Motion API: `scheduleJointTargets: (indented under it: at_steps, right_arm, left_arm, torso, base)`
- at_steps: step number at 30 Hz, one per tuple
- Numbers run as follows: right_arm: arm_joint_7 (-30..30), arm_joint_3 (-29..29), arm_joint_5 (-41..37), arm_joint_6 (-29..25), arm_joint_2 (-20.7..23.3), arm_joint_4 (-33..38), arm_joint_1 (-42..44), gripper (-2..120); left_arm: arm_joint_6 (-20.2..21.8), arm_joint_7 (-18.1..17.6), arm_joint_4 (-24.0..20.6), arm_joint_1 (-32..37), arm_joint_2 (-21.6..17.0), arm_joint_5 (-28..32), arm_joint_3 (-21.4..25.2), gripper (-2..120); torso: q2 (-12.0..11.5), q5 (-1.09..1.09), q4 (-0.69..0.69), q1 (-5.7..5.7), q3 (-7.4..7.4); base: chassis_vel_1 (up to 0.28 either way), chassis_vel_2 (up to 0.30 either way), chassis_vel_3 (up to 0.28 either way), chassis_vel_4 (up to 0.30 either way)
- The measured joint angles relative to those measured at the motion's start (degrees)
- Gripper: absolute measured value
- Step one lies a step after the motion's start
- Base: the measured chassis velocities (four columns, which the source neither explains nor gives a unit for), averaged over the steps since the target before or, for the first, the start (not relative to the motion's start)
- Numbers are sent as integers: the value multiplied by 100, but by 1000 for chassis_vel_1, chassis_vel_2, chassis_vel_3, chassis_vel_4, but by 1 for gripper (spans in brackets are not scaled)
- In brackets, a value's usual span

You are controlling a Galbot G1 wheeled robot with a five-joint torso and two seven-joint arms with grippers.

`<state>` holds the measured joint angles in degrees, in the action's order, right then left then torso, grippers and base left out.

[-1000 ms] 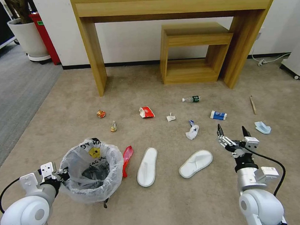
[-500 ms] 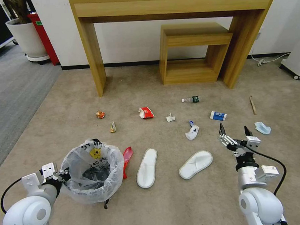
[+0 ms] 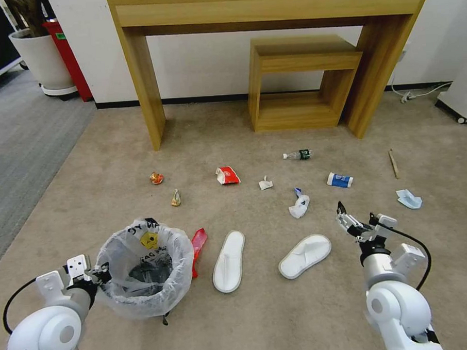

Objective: Pick up the trash bin and place the garbage on the floor into it.

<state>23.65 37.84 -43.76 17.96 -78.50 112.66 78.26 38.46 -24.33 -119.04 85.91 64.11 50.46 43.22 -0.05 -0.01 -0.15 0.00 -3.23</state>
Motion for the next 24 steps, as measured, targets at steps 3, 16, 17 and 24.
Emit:
scheduleJointTargets:
  at_steps: [3, 16, 17, 24]
  right_arm:
    - [229, -14, -193, 32, 11, -384, -165, 100]
    - [770, -457, -547, 85, -346, -2397, -1378, 100]
    - [770, -457, -547, 85, -346, -2397, -1378, 100]
    - [960, -808, -420, 84, -645, -3040, -1846, 100]
  left_arm:
    - [-1, -3, 29, -8, -12, 3, -5, 1]
    - [-9, 2, 174, -65, 13, -26, -98, 1]
    - [-9, 2, 174, -65, 13, -26, -98, 1]
    - [-47, 12, 223, -69, 65, -97, -135, 1]
  torso:
    - [0, 3, 2, 0, -1]
    - [0, 1, 3, 0, -1]
    - [0, 1, 3, 0, -1]
    - [0, 1, 4, 0, -1]
  base:
    - [0, 0, 0, 0]
    - [0, 0, 0, 0]
    - [0, 0, 0, 0]
    - [0, 0, 0, 0]
